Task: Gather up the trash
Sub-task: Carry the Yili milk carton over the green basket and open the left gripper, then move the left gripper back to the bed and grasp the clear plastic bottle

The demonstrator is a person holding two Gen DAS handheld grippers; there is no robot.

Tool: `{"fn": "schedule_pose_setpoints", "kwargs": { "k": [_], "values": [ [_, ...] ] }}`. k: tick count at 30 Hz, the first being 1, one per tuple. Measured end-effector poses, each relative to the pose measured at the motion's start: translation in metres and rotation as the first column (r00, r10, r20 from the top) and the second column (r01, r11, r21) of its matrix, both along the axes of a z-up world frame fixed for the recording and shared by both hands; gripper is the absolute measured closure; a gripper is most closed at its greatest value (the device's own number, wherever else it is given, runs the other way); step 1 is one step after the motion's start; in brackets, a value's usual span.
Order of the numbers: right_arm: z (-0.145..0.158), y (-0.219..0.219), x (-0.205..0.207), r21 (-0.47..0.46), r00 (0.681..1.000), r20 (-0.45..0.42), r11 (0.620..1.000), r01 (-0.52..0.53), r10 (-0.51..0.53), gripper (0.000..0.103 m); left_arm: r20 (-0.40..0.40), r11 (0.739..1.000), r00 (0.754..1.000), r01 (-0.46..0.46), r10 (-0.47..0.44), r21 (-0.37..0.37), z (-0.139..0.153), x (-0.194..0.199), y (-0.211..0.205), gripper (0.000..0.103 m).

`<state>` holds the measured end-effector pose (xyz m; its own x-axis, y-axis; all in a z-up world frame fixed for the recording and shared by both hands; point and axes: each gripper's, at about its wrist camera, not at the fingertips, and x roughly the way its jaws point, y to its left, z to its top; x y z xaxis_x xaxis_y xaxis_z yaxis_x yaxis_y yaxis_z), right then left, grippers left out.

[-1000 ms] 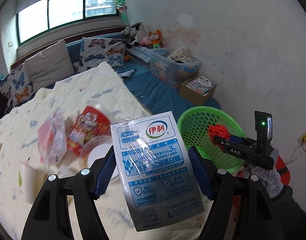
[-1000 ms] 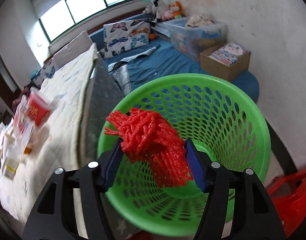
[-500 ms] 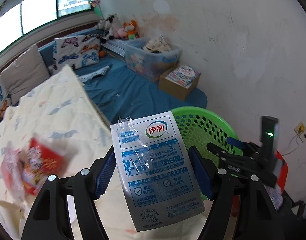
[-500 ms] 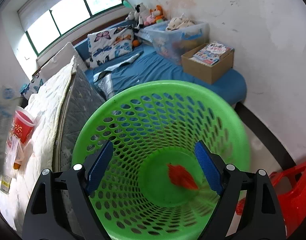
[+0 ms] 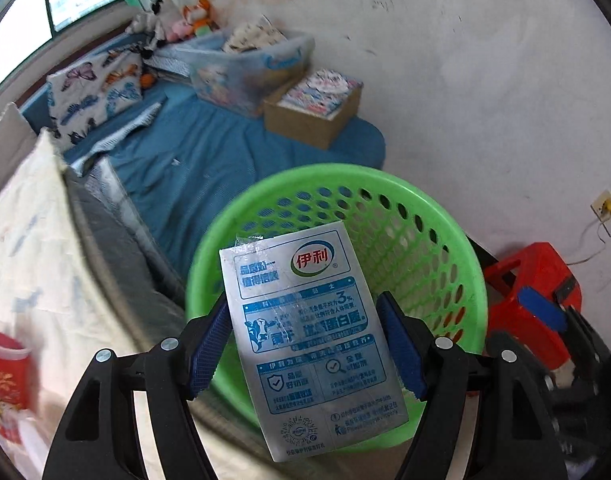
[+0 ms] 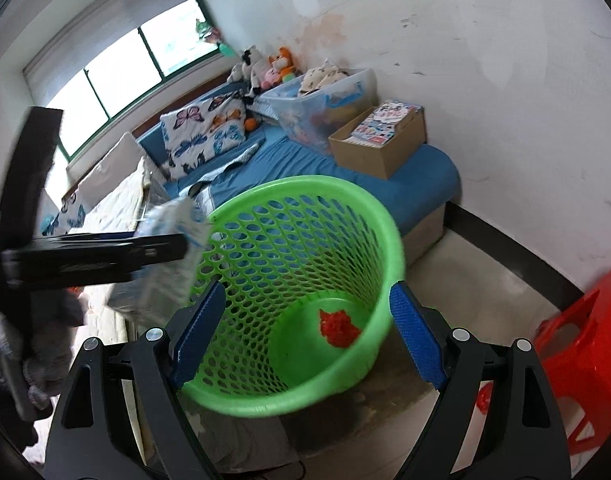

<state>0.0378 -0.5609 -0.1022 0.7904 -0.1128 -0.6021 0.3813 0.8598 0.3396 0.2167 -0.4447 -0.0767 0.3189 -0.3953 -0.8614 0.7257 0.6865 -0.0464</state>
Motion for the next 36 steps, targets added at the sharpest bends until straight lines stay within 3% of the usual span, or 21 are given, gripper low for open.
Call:
{"fn": "schedule_pose_setpoints", "kwargs": {
  "k": [6, 10, 12, 17, 24, 36],
  "values": [
    [-0.008, -0.006, -0.022, 0.021, 0.999, -0.004, 0.999, 0.043, -0.043, 0.019, -0.010, 0.999, 0.999, 0.042, -0.041, 0.022, -0.012, -0.011, -0.035, 0.033],
    [-0.013, -0.009, -0.033, 0.038, 0.998, -0.011, 0.997, 0.067, -0.067, 0.019, -0.063, 0.999, 0.997, 0.050, -0.049, 0.006, -0.021, -0.009, -0.053, 0.032],
    [-0.013, -0.010, -0.038, 0.040, 0.997, -0.012, 0.996, 0.078, -0.077, 0.019, -0.065, 0.999, 0.997, 0.051, -0.051, -0.010, -0.023, -0.010, -0.057, 0.026],
    [-0.014, -0.006, -0.045, 0.031, 0.996, -0.013, 0.996, 0.089, -0.089, 0.019, -0.071, 0.997, 0.996, 0.056, -0.059, -0.046, -0.020, -0.013, -0.054, 0.025],
    [-0.002, 0.009, -0.048, 0.004, 0.999, 0.002, 0.999, 0.048, -0.048, 0.019, -0.041, 0.993, 0.999, 0.017, -0.022, -0.117, 0.017, -0.017, -0.014, 0.025],
    [0.036, 0.065, -0.047, -0.046, 0.994, 0.059, 0.995, -0.089, 0.092, 0.019, 0.074, 0.971, 0.992, -0.084, 0.103, -0.224, 0.078, -0.052, 0.118, 0.025]
  ]
}}
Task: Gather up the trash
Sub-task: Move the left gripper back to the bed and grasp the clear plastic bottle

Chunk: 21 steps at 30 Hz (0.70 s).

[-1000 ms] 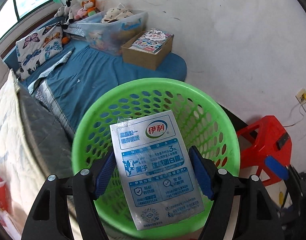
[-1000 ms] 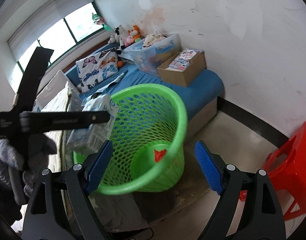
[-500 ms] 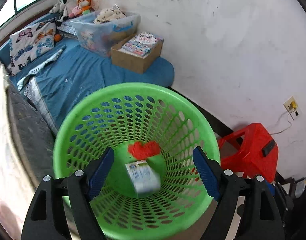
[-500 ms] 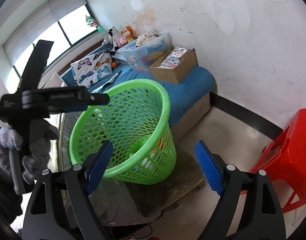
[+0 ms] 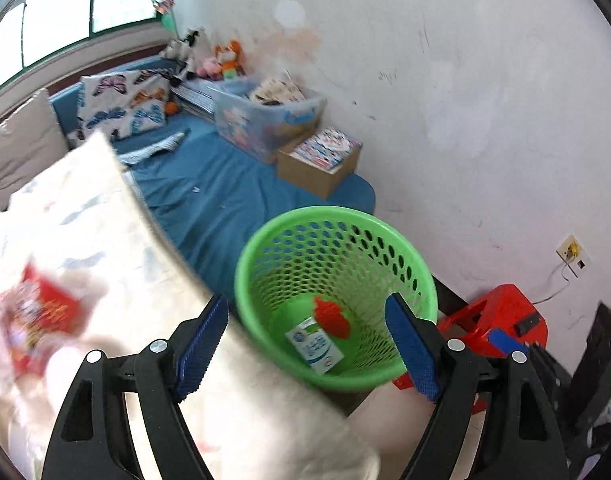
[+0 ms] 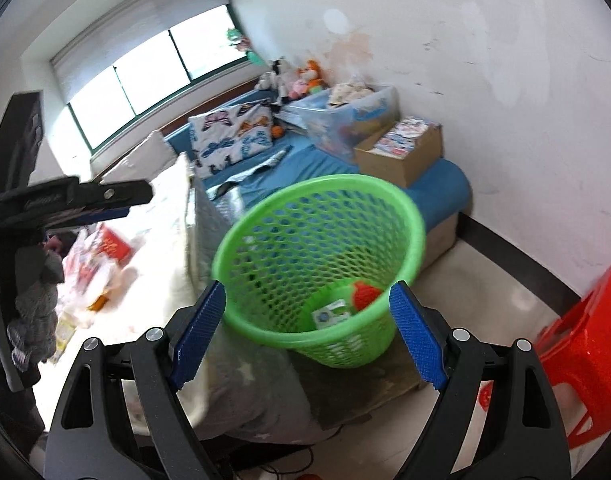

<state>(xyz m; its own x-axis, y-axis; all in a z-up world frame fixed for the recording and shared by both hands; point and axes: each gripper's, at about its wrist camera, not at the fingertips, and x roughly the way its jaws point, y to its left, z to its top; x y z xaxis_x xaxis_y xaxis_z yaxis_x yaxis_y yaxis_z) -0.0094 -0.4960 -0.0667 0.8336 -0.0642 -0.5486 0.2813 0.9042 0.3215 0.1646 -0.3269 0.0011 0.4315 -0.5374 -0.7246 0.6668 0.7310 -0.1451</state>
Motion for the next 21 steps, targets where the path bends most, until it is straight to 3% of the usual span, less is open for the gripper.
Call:
{"fn": "schedule_pose_setpoints", "kwargs": {
  "k": [11, 16, 21],
  "values": [
    [0.015, 0.073, 0.035, -0.036, 0.977, -0.002, 0.977, -0.212, 0.212, 0.019, 0.035, 0.983, 0.982, -0.186, 0.185, 0.002, -0.006, -0.017, 0.145, 0.025],
    [0.020, 0.107, 0.052, -0.045, 0.955, 0.001, 0.954, -0.297, 0.298, 0.019, 0.068, 0.965, 0.965, -0.258, 0.254, 0.053, -0.014, -0.017, 0.206, 0.025],
    [0.022, 0.137, 0.063, -0.055, 0.934, -0.010, 0.932, -0.358, 0.358, 0.019, 0.047, 0.960, 0.965, -0.261, 0.257, 0.101, -0.024, -0.010, 0.259, 0.025]
  ]
}}
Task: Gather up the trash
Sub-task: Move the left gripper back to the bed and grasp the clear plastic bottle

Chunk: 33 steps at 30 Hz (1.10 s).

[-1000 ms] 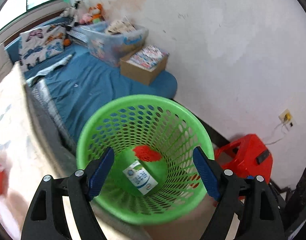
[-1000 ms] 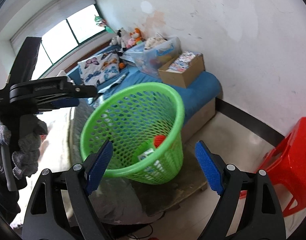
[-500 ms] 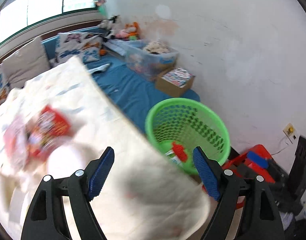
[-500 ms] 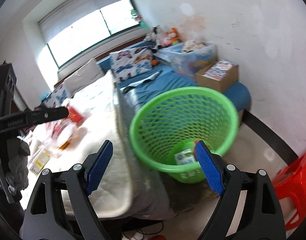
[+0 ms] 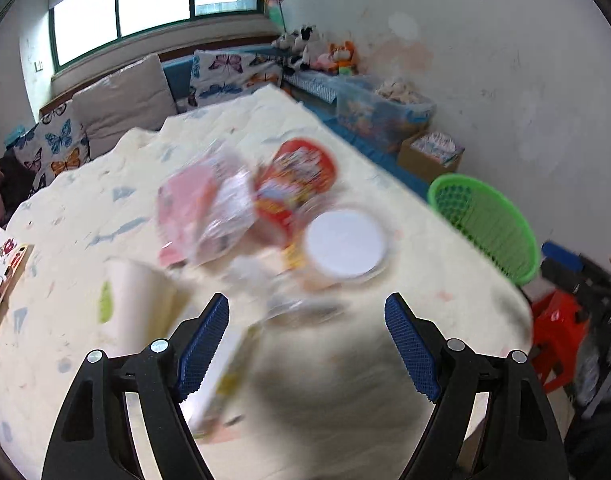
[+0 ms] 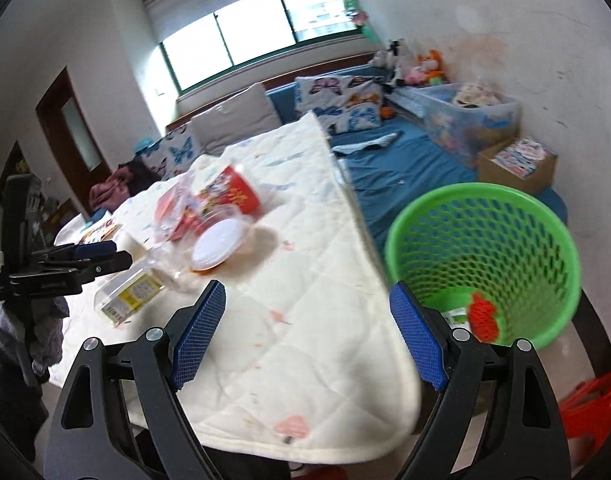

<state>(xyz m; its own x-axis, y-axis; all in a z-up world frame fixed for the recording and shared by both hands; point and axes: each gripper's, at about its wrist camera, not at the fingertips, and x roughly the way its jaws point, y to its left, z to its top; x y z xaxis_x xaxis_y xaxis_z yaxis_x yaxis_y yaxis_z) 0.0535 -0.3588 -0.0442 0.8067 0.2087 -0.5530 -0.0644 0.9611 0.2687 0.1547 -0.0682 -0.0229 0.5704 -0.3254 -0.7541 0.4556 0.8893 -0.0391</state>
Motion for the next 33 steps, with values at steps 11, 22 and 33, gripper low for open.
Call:
{"fn": "schedule_pose_setpoints", "kwargs": {
  "k": [11, 22, 33],
  "values": [
    [-0.001, 0.048, 0.017, -0.020, 0.996, -0.025, 0.996, -0.089, 0.089, 0.019, -0.054, 0.991, 0.996, 0.075, -0.070, 0.107, -0.027, 0.021, 0.032, 0.028],
    [-0.007, 0.064, 0.030, -0.005, 0.989, -0.057, 0.990, -0.139, 0.139, 0.019, -0.073, 0.971, 0.993, 0.111, -0.097, 0.214, -0.043, 0.035, 0.026, 0.031],
    [-0.011, 0.082, 0.043, 0.044, 0.976, -0.099, 0.981, -0.191, 0.195, 0.019, -0.119, 0.965, 0.989, 0.111, -0.085, 0.236, -0.058, 0.046, 0.028, 0.034]
  ]
}}
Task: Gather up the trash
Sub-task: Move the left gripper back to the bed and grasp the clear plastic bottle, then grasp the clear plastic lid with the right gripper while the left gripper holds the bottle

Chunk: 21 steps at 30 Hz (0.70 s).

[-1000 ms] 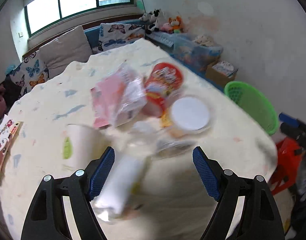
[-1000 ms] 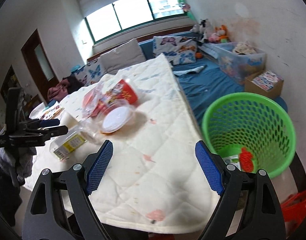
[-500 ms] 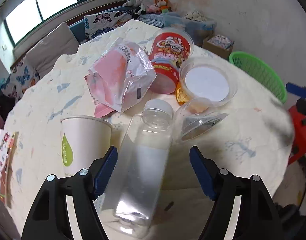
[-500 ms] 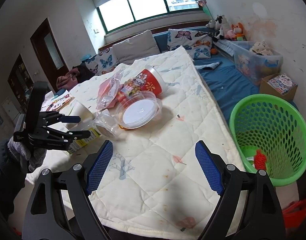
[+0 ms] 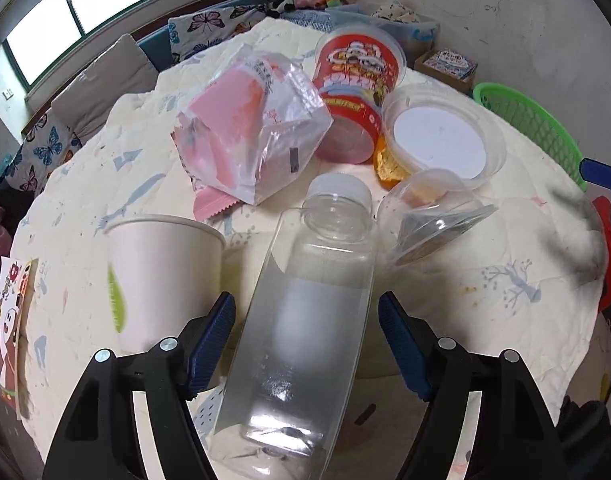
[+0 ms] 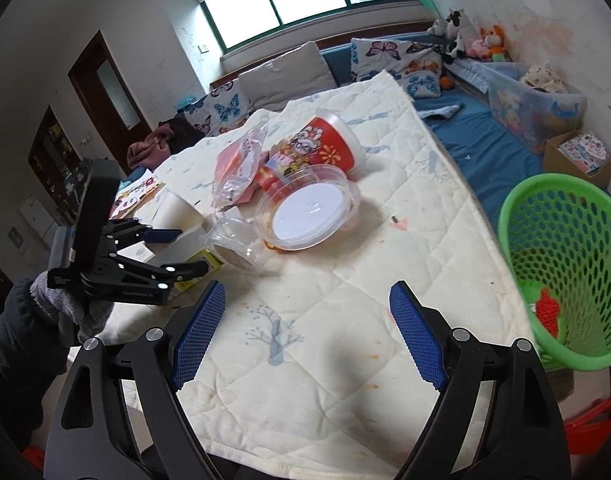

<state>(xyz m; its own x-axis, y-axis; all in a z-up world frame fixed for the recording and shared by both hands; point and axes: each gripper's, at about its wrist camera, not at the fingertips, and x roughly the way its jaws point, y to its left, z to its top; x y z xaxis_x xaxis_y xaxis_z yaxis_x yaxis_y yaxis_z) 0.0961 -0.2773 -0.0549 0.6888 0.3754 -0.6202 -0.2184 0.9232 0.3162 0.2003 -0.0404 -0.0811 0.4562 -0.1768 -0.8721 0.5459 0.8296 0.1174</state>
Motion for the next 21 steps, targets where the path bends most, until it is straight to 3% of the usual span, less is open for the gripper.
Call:
{"fn": "schedule_pose_setpoints", "kwargs": {
  "k": [8, 21],
  "values": [
    [0.000, 0.013, 0.011, 0.051, 0.998, -0.048, 0.998, -0.045, 0.047, 0.019, 0.011, 0.999, 1.000, -0.022, 0.022, -0.023, -0.003, -0.008, 0.002, 0.042],
    [0.014, 0.041, 0.030, 0.064, 0.994, -0.040, 0.993, -0.104, 0.107, 0.020, 0.073, 0.988, 0.991, -0.103, 0.112, -0.118, 0.027, -0.049, 0.035, 0.045]
  ]
}}
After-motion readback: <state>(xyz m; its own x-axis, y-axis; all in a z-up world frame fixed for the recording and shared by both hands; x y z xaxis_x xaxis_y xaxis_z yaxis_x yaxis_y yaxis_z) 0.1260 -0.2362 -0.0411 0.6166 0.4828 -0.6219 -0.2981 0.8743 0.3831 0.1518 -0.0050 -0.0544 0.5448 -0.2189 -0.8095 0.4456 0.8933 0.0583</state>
